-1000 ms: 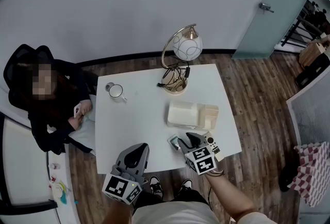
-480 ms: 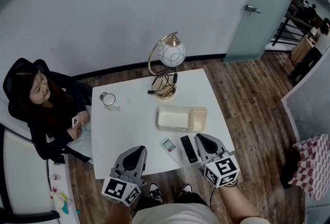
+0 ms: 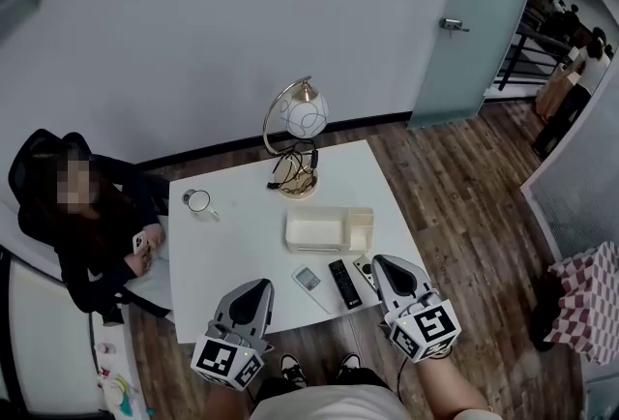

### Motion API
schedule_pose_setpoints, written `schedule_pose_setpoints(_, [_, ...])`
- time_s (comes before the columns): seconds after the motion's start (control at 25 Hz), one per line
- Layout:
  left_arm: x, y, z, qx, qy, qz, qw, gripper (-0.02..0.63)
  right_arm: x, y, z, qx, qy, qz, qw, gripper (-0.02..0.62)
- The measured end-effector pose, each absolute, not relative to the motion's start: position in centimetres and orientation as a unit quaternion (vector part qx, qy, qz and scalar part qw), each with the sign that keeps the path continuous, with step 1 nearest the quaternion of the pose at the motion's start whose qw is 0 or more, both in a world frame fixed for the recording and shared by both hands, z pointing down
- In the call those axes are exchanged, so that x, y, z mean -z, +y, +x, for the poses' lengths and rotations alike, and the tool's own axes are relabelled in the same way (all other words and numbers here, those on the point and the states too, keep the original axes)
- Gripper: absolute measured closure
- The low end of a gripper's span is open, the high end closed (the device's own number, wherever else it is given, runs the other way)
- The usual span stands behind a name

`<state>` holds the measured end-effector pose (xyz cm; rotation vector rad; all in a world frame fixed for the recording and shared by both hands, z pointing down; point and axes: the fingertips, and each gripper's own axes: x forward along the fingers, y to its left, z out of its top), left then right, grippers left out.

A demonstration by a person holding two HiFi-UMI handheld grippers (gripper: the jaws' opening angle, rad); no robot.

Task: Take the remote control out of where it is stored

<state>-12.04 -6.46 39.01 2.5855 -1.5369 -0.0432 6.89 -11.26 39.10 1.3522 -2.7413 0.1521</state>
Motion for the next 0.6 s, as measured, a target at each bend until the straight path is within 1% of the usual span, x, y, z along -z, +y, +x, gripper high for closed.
schedule_pose_setpoints(0.6, [-38.37, -5.51, -11.39, 0.016, -0.515, 0.855, 0.058, 0.6, -38.48, -10.5, 7.02, -0.041, -0.901, 0.43, 0.041, 0.586])
